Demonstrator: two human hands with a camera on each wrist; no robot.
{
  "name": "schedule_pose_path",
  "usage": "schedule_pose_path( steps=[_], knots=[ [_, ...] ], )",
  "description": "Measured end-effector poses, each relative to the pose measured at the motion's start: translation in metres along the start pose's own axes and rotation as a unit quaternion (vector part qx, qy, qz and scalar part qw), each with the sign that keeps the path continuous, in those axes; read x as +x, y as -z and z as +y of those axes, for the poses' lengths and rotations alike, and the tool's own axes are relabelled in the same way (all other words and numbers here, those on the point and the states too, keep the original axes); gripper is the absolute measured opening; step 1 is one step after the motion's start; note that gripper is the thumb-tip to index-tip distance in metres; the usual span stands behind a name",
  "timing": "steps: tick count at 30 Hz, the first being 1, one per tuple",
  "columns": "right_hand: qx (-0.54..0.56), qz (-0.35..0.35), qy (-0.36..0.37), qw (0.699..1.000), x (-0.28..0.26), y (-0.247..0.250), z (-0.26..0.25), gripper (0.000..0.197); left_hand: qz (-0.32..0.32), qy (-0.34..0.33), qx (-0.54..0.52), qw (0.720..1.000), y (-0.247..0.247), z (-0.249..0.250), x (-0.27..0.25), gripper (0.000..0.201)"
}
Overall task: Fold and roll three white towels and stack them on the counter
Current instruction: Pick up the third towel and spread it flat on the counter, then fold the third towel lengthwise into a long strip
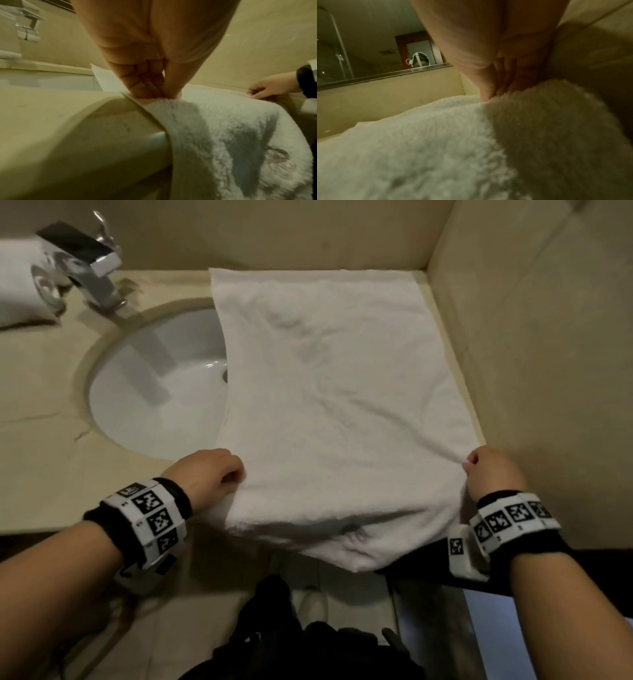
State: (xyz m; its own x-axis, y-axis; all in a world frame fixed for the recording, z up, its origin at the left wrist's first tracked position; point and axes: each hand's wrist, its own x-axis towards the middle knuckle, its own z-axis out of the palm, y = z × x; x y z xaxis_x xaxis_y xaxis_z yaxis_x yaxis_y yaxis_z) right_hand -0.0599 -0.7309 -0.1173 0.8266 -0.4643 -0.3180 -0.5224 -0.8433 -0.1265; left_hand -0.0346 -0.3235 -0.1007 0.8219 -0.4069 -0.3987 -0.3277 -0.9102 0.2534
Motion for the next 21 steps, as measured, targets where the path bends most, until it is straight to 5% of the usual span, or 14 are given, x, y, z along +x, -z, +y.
schedule_pose_path(
  steps=[8, 12, 17, 21],
  knots=[
    [0.032, 0.030, 0.000, 0.999, -0.008, 0.001, 0.002, 0.015, 0.007, -0.083, 0.019, 0.996, 0.004, -0.008, -0.016, 0.027],
    [0.074, 0.067, 0.068, 0.993, -0.037, 0.003, -0.027, 0.018, 0.000, -0.131, 0.087, 0.988, 0.010, -0.023, -0.023, 0.038],
    [0.206, -0.055, 0.210, 0.954, -0.106, -0.012, -0.111, 0.008, -0.027, -0.195, 0.153, 0.968, 0.011, -0.021, 0.003, 0.029],
    [0.307, -0.187, 0.205, 0.910, -0.151, -0.039, -0.180, 0.008, -0.049, -0.204, 0.050, 0.977, 0.018, -0.022, 0.024, 0.026]
  ],
)
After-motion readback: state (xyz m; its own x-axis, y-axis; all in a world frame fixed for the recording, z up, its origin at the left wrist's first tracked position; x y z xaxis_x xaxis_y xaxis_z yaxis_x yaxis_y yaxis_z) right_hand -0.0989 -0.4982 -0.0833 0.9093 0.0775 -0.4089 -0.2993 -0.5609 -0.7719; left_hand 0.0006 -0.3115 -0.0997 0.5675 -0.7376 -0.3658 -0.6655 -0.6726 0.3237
